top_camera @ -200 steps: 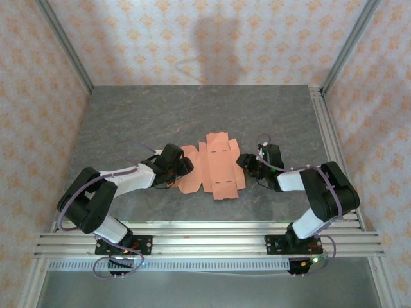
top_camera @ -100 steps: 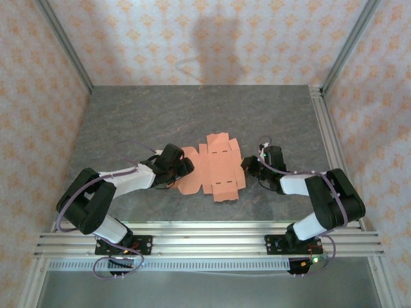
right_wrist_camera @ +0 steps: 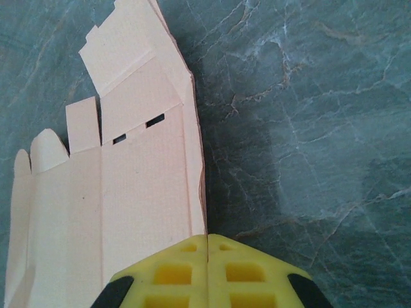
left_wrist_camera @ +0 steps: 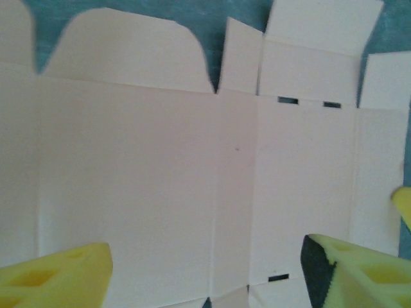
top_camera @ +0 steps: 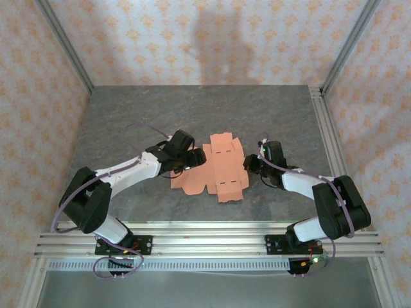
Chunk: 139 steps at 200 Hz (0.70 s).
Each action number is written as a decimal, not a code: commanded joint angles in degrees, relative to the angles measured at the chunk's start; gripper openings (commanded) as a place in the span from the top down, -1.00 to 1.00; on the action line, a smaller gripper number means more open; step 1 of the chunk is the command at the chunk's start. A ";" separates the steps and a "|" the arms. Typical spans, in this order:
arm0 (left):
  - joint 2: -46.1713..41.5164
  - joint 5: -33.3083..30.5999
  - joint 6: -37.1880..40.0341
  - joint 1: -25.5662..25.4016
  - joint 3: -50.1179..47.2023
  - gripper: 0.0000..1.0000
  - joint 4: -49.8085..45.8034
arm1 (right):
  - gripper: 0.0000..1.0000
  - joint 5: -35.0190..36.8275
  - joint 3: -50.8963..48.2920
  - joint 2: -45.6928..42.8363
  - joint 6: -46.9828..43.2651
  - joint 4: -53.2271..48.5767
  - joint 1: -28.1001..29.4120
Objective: Fold the paper box
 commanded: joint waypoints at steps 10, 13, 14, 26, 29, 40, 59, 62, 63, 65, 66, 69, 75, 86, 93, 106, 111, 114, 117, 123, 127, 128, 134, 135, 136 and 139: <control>5.78 6.30 -0.39 -1.09 2.78 -0.17 1.10 | 1.00 2.16 2.07 -1.43 -3.40 -3.99 0.90; 6.52 6.56 -0.17 -1.09 3.20 -0.13 1.05 | 1.00 2.04 2.08 -1.36 -3.31 -3.73 0.86; 6.78 6.65 -0.05 -1.09 3.39 -0.11 0.95 | 0.99 2.03 2.08 -1.35 -3.27 -3.62 0.90; 9.56 7.62 1.16 -1.09 5.51 0.06 0.08 | 0.97 1.56 2.07 -1.27 -2.85 -2.59 1.06; 10.22 7.98 1.33 -1.09 6.01 0.09 0.07 | 0.96 1.51 2.00 -1.25 -2.76 -2.43 1.11; 12.17 8.88 1.24 -1.09 6.83 0.17 0.56 | 0.95 1.46 1.84 -1.21 -2.48 -1.73 1.07; 14.37 9.05 0.69 -1.09 7.01 0.23 0.77 | 0.91 1.21 1.64 -1.27 -2.53 -1.14 1.07; 14.64 8.94 0.68 -1.09 7.01 0.23 0.71 | 0.88 1.21 1.62 -1.33 -2.55 -0.98 1.09; 14.70 8.85 0.68 -1.05 7.01 0.24 0.65 | 0.87 1.17 1.59 -1.33 -2.58 -0.97 1.10; 14.84 8.76 0.68 -1.08 6.94 0.24 0.52 | 0.84 1.13 1.63 -1.43 -2.67 -0.96 1.11; 14.89 8.71 0.63 -1.04 6.93 0.25 0.47 | 0.83 1.14 1.64 -1.43 -2.69 -0.96 1.12; 15.04 8.52 0.60 -1.03 6.90 0.25 0.21 | 0.77 1.13 1.52 -1.62 -2.66 -0.96 1.07; 15.25 8.03 0.55 -1.06 6.69 0.27 -0.14 | 0.60 1.13 1.34 -1.93 -2.52 -0.75 1.12; 15.27 7.41 0.38 -1.07 5.89 0.27 -0.28 | 0.32 2.03 0.58 -2.84 -2.01 0.38 1.07; 15.21 6.99 0.25 -1.01 5.25 0.27 -0.42 | 0.19 2.79 -0.04 -3.38 -1.36 1.38 0.96; 15.29 6.57 0.24 -1.00 4.28 0.27 -0.58 | 0.05 2.82 -1.13 -3.58 -0.58 3.68 0.72; 15.29 6.56 0.37 -1.00 4.00 0.27 -0.61 | 0.00 2.60 -1.46 -3.35 -0.26 4.48 0.43; 15.41 6.58 0.29 -1.00 3.80 0.27 -0.61 | -0.02 2.41 -1.59 -3.21 -0.10 4.83 0.31; 15.38 6.49 0.24 -1.00 3.64 0.27 -0.55 | -0.03 2.31 -1.80 -3.03 0.14 5.26 0.05; 15.42 6.56 0.15 -1.00 3.30 0.27 -0.40 | -0.05 1.82 -2.08 -2.49 0.79 6.17 -0.33; 15.32 6.56 0.08 -1.00 3.21 0.27 -0.37 | -0.06 1.37 -2.24 -2.15 1.27 6.75 -0.58; 15.31 6.56 0.12 -1.00 3.18 0.27 -0.37 | -0.06 1.17 -2.28 -2.09 1.35 6.94 -0.70; 15.25 6.60 0.16 -0.99 2.99 0.27 -0.31 | -0.07 0.11 -2.54 -1.55 1.87 8.09 -1.06; 15.23 6.58 0.16 -1.00 2.98 0.27 -0.30 | -0.07 -0.08 -2.60 -1.44 1.91 8.35 -1.12; 15.21 6.57 0.20 -1.00 2.97 0.27 -0.29 | -0.07 -0.21 -2.63 -1.35 2.02 8.53 -1.14; 15.22 6.58 0.16 -0.96 2.96 0.26 -0.33 | -0.07 -0.75 -2.73 -1.04 2.33 9.15 -1.26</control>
